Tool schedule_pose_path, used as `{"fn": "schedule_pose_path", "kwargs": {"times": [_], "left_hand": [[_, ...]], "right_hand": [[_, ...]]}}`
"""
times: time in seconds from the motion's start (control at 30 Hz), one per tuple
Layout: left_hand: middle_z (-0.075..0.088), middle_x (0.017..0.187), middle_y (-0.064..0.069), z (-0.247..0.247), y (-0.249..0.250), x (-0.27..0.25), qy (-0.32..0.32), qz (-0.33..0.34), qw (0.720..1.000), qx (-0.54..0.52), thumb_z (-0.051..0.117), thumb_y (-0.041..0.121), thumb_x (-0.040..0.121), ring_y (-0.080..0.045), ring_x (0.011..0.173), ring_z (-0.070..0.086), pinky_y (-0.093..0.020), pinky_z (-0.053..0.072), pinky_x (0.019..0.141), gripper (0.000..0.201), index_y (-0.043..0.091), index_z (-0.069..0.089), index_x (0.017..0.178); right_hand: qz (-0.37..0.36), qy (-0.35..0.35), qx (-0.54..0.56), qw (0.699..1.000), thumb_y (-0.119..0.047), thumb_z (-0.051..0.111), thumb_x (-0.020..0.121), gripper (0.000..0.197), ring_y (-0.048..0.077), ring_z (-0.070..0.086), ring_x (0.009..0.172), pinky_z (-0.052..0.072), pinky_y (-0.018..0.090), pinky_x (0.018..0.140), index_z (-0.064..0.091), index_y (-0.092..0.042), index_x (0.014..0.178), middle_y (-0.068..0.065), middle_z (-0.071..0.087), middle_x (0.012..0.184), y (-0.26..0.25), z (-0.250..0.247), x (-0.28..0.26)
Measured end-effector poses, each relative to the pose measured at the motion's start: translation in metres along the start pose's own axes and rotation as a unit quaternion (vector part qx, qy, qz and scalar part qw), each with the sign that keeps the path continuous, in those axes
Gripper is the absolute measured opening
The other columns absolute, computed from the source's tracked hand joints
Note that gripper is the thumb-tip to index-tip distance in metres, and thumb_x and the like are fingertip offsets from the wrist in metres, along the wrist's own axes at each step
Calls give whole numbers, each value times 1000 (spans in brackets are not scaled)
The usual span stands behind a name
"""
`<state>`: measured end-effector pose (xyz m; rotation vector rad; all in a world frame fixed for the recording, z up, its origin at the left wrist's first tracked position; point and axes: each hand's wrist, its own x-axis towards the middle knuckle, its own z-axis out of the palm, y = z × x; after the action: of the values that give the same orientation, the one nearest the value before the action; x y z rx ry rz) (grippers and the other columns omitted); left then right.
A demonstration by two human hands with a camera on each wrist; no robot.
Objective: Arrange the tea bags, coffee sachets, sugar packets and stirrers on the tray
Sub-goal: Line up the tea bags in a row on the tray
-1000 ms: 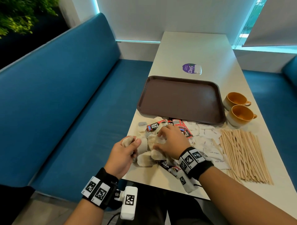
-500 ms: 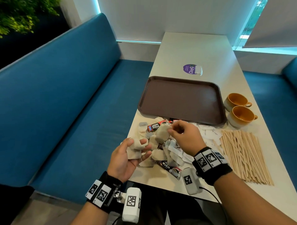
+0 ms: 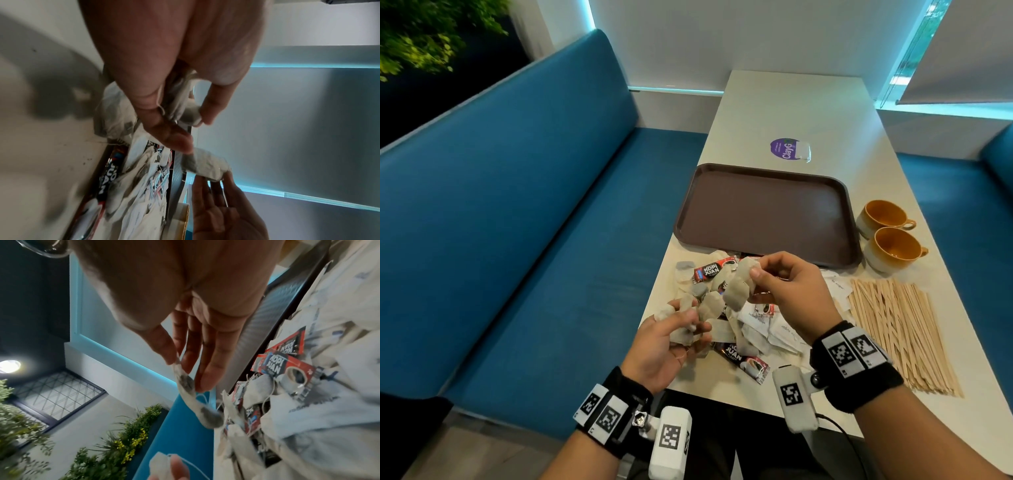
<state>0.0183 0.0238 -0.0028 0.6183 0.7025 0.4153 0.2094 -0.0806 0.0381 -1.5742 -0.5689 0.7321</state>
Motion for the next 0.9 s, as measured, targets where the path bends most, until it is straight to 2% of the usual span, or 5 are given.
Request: {"fn": "schedule_pose_path", "kwargs": {"times": [0.23,0.37,0.53,0.67,0.9], "left_hand": [[55,75,-10,5,-5,6,10,56,997,56,65,7,93,-19,64,58,-32,52,59,15,10,61,107],[68,102,-16,12,-7,10,23,105,988,109,50,4,101,-24,93,66,-34,56,74,15,2,65,105],[69,121,-23,16,-3,6,-34,-4,997,74,59,28,94,-34,101,66,-44,51,85,32,11,73,118],[70,116,-23,17,-4,-2,-97,-97,990,27,48,55,98,-34,86,71,-40,58,69,59,10,64,132],[71,98,-11,18,-10,-5,-181,-43,978,96,90,33,70,-25,78,73,-25,49,62,73,2,58,128]], "right_hand": [[16,12,-4,1000,-2,69,93,6,29,71,68,62,37,59,65,3,93,26,71,85,-3,4,-7],[54,-28,21,998,2,67,93,4,30,64,61,63,40,57,63,4,93,23,66,75,-4,11,-12],[77,-131,49,987,2,68,92,4,25,65,60,62,38,57,64,3,94,20,69,75,-16,12,-19],[58,-135,-6,989,-5,74,89,11,23,64,66,55,34,58,67,2,94,17,73,76,-15,10,-16],[29,-111,-38,993,-12,83,82,18,17,64,64,49,26,54,69,-2,87,10,72,73,-8,11,-15]]}}
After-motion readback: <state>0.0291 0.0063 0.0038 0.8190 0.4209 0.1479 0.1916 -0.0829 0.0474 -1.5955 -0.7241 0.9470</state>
